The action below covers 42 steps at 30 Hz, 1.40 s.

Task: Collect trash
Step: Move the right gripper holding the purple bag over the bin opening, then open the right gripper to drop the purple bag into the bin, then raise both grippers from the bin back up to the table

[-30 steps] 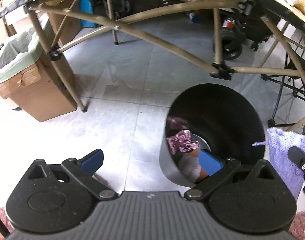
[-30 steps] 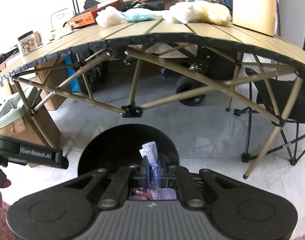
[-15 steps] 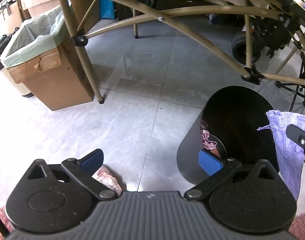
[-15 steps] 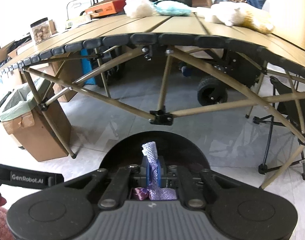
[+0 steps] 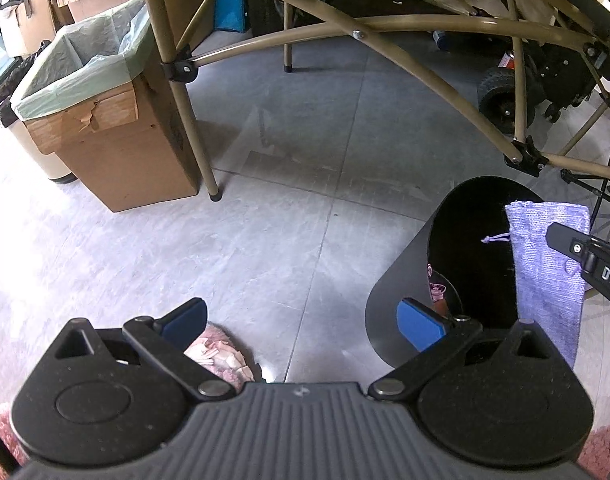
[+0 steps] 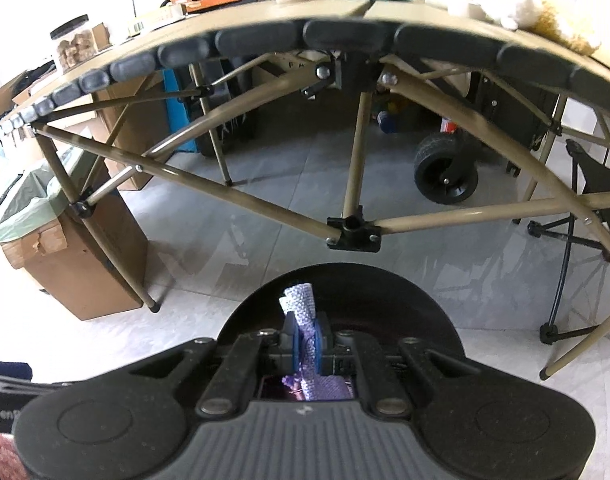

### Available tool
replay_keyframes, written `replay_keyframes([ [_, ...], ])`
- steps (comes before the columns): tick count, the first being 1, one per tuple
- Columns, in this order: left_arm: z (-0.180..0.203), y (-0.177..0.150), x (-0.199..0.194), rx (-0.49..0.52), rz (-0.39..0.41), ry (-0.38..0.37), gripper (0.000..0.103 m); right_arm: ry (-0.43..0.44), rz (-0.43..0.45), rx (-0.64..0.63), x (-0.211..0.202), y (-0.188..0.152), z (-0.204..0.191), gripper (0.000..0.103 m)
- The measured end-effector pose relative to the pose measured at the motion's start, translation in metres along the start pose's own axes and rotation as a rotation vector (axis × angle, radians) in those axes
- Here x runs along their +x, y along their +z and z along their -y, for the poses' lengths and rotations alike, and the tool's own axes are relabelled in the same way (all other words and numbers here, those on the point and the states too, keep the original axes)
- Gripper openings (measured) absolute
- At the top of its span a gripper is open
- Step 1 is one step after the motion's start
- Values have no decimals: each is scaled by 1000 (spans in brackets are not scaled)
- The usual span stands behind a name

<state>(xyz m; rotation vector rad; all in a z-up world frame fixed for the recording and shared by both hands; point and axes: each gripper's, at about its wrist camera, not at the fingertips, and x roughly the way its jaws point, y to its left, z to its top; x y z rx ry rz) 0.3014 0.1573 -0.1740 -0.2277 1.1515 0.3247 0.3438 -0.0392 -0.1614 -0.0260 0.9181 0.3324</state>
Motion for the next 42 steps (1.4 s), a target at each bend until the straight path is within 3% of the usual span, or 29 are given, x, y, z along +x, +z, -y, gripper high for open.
replay_keyframes([
  [9,0,1,1,0,-9,-2,103,-3,-58,3,16,-1,-3,8],
  [13,-1,0,1,-1,-11,0,103,-23,-97,25,20,-2,2,18],
  [15,-1,0,2,-1,-12,3,103,-31,-118,43,22,-3,6,35],
  [17,-1,-1,3,-2,-14,6,103,-48,-144,47,24,-5,9,77],
  [19,-1,-1,4,-1,-16,10,103,-71,-158,44,26,-7,11,92],
  [42,5,-2,6,23,-13,18,103,-57,-187,49,22,-13,18,98],
])
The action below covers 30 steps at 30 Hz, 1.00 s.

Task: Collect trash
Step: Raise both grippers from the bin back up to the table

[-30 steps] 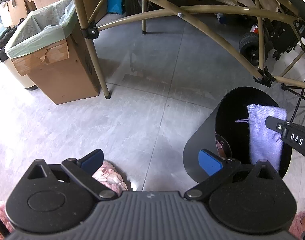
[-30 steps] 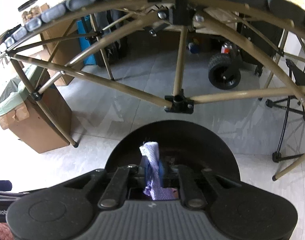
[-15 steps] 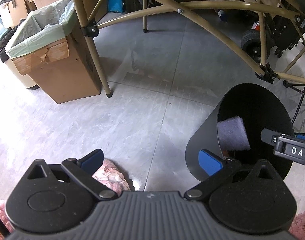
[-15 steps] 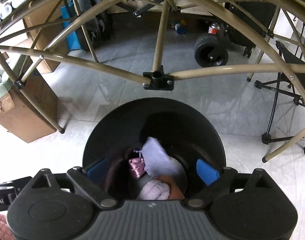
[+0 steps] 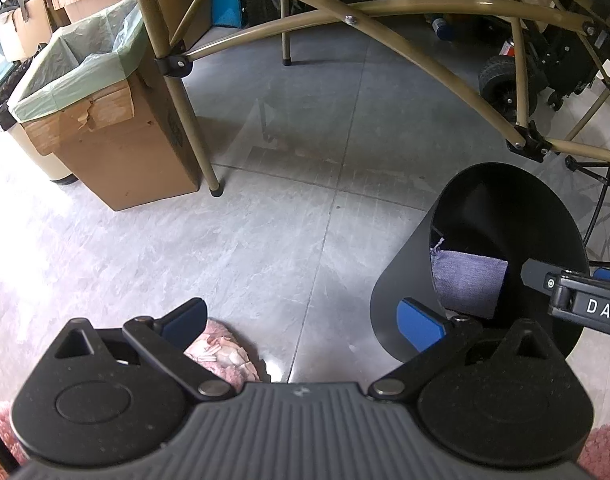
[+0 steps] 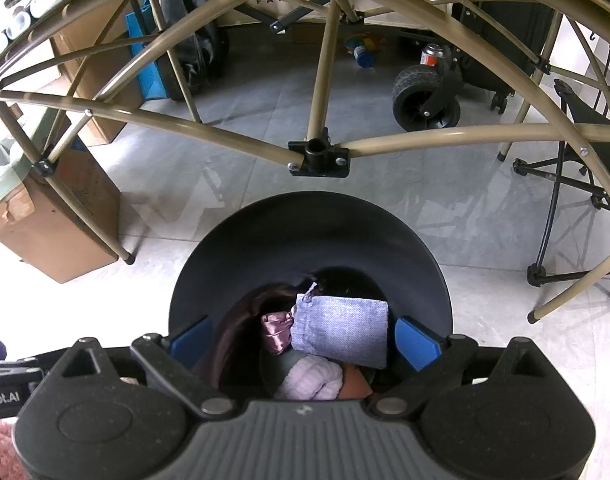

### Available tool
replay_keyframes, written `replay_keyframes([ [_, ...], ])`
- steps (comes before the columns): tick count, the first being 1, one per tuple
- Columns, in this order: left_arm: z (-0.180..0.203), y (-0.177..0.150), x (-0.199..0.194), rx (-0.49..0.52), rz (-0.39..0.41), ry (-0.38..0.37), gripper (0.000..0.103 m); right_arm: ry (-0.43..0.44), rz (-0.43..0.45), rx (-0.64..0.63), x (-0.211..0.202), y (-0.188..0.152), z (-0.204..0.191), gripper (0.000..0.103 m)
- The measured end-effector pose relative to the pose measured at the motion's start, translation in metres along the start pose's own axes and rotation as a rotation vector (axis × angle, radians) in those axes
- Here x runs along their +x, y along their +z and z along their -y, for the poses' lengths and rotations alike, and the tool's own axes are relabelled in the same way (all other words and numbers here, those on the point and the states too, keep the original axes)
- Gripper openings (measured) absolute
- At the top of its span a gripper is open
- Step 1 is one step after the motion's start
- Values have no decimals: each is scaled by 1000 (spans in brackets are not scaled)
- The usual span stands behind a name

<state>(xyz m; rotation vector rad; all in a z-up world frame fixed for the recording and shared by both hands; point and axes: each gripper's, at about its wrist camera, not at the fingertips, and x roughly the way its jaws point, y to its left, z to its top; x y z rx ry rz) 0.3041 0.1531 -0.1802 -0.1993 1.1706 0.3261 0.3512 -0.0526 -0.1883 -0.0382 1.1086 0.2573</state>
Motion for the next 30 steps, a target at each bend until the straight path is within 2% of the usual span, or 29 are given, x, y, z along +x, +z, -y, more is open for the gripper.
replay_keyframes([
  [8,3,2,-11,-1,67,-13,103,17,24,4,-8,-2,3,98],
  [14,7,3,-24,12,138,-30,103,19,82,7,-29,-1,5,99],
  [30,23,-3,-87,51,449,-119,103,39,266,38,-120,-3,26,101],
])
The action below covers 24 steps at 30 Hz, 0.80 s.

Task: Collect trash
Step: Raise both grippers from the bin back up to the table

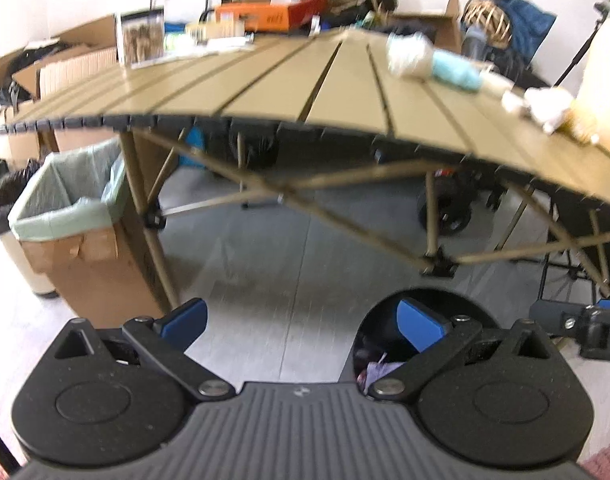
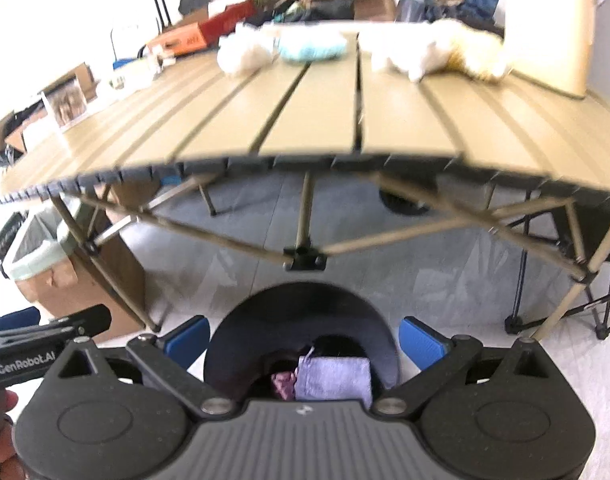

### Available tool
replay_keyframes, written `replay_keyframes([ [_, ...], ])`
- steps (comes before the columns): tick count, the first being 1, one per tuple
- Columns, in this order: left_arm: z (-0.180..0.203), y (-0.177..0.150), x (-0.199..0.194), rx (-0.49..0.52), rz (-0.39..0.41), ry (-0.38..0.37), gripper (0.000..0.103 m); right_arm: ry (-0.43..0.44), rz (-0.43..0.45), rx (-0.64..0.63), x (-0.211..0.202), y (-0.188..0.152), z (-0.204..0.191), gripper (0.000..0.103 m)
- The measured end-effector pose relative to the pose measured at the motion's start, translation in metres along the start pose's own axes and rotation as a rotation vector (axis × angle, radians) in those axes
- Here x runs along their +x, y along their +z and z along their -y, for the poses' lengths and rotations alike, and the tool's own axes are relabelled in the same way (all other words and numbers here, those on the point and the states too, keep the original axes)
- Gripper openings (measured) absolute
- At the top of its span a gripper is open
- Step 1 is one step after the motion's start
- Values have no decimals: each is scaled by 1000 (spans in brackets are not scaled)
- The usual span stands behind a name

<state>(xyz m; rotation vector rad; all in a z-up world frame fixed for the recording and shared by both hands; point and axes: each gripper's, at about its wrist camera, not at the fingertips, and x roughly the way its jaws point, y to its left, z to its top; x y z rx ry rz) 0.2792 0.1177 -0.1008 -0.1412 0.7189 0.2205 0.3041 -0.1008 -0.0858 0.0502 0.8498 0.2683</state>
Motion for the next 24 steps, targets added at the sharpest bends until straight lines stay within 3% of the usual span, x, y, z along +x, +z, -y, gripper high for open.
replay_keyframes([
  [7,12,18,-28,-15,110,-32,103,-5,139,13,-46,24,16,102],
  [12,20,33,-35,-18,125,-55,103,-15,241,31,-68,43,32,103],
  [24,57,79,-36,-8,213,-84,103,-62,362,99,-72,77,77,103],
])
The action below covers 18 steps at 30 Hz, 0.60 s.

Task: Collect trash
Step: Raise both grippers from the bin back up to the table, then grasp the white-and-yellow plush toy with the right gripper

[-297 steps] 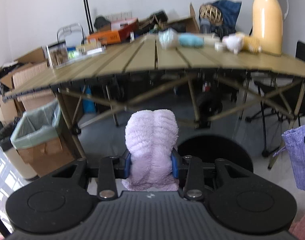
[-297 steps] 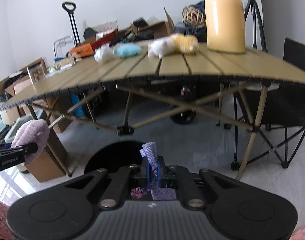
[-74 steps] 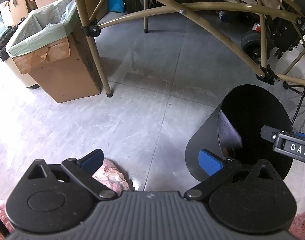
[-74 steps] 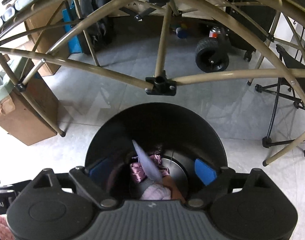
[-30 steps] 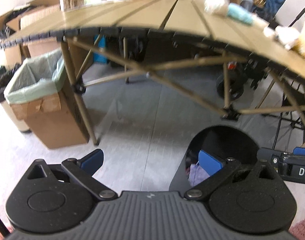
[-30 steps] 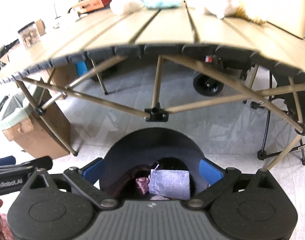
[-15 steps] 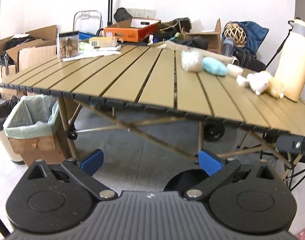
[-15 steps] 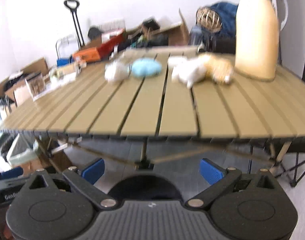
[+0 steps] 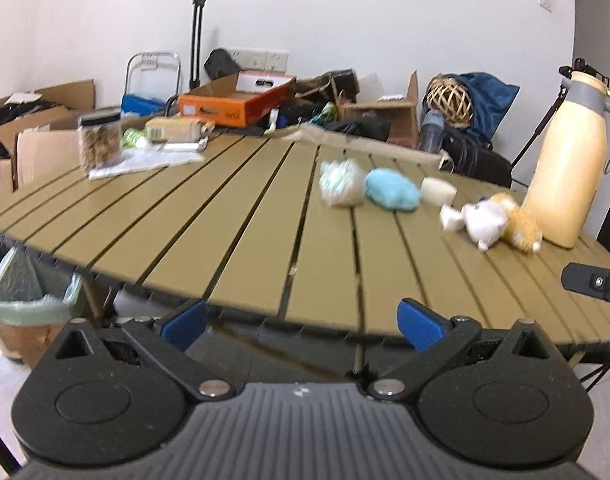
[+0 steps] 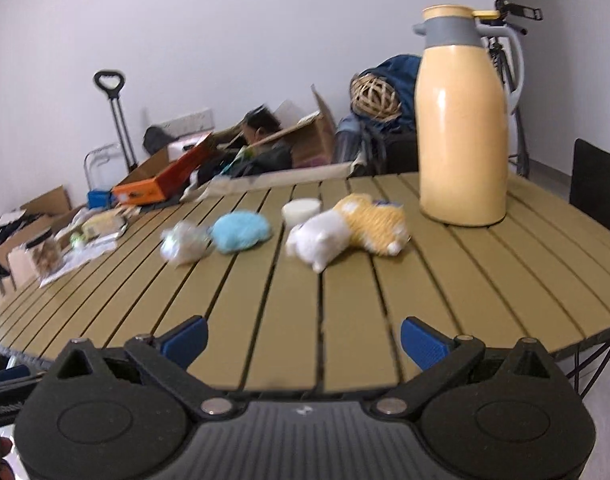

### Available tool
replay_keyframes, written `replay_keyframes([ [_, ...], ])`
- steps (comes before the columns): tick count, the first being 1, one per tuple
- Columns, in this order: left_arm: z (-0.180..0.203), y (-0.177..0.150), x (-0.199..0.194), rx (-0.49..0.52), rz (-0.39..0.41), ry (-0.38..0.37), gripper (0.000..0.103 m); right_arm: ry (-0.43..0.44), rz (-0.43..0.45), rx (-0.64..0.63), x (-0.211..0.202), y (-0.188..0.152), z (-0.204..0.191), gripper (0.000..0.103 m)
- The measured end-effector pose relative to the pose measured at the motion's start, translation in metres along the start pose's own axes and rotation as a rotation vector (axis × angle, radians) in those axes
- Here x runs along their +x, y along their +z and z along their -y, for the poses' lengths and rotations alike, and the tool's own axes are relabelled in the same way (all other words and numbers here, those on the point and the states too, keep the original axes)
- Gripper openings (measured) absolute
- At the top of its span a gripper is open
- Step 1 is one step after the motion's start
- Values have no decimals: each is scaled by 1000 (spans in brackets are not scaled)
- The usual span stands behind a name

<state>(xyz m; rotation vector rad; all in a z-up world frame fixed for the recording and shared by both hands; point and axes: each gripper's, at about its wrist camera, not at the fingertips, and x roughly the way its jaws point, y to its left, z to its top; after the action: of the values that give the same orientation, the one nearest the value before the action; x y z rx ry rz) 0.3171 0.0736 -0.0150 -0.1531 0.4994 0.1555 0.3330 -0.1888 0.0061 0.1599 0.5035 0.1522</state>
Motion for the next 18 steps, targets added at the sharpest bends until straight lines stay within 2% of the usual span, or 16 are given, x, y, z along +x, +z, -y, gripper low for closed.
replay_keyframes([
  [7,21,27,21,8,34,-18,103,-59,63,32,26,18,23,103],
  [13,34,49,49,13,34,-10,103,-113,89,8,59,41,37,103],
  [18,46,68,77,34,12,-14,103,-162,60,-45,92,54,44,103],
])
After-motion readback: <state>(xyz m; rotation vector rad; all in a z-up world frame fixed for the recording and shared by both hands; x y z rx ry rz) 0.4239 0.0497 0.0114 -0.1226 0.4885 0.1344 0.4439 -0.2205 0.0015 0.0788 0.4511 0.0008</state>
